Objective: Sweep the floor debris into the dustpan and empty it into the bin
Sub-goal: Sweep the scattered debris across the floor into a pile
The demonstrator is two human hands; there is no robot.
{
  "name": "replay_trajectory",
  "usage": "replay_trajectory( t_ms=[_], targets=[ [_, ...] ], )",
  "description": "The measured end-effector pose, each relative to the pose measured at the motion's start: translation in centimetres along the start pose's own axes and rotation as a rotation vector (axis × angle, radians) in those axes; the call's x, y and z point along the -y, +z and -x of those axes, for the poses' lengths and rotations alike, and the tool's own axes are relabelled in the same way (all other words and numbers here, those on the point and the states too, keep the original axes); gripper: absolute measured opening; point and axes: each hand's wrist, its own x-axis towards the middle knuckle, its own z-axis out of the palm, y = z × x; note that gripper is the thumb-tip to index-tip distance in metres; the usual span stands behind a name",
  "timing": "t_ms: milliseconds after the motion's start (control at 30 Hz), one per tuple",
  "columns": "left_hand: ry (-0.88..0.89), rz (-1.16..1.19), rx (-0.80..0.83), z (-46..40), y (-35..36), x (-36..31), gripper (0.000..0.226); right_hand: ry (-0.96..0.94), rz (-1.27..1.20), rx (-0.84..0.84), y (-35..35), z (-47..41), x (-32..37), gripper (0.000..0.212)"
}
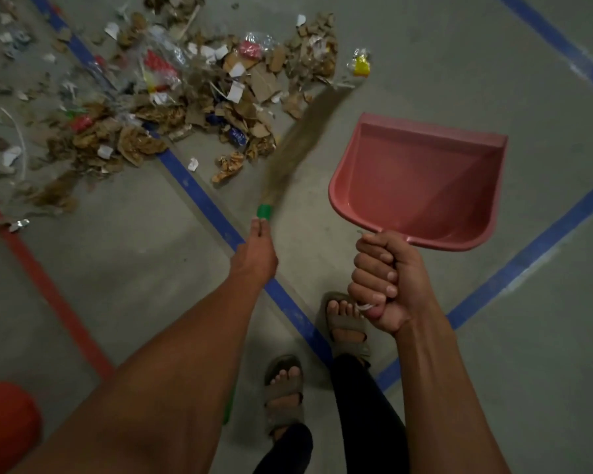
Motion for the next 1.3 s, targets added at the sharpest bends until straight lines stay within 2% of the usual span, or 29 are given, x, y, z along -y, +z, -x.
replay_trajectory(
  t_ms=[267,400,500,633,767,900,1000,1133,1233,1300],
  targets=[
    [-0.299,0.148,-0.294,-2.7,-5.3,8.3,0.081,0.103,0.089,0.033,1.2,-3.6,0.0,0.043],
    [-0.302,0.219,-0.386,-1.6,-5.9,9.9,0.076,0.135,0.121,0.030,1.9,-4.6,-0.7,0.042],
    [-0.237,0.286,-0.449,-0.2,-4.9,9.5,0.068,0.153,0.156,0.028,2.5,-4.9,-1.1,0.042],
    [-0.141,0.327,-0.415,1.3,-2.6,8.0,0.067,0.174,0.184,0.025,2.9,-4.9,-1.7,0.042],
    [-0.024,0.232,-0.340,2.4,1.3,7.5,0.079,0.191,0.194,0.040,3.0,-5.2,-2.5,0.042],
    [0.035,0.059,-0.144,3.2,3.2,8.7,0.084,0.216,0.231,0.055,3.6,-5.8,-3.2,0.043],
    [-0.024,-0.027,-0.003,1.8,2.6,11.7,0.081,0.230,0.263,0.062,4.1,-6.2,-3.5,0.044],
    [-0.200,-0.016,-0.056,-0.9,-1.8,15.6,0.070,0.265,0.283,0.078,4.6,-6.8,-3.9,0.044],
    [-0.320,0.040,-0.153,-2.6,-6.3,17.9,0.071,0.281,0.293,0.089,4.8,-7.2,-4.2,0.044],
    [-0.338,0.039,-0.237,-3.0,-8.3,19.0,0.075,0.281,0.310,0.082,5.0,-7.5,-4.3,0.044]
  ],
)
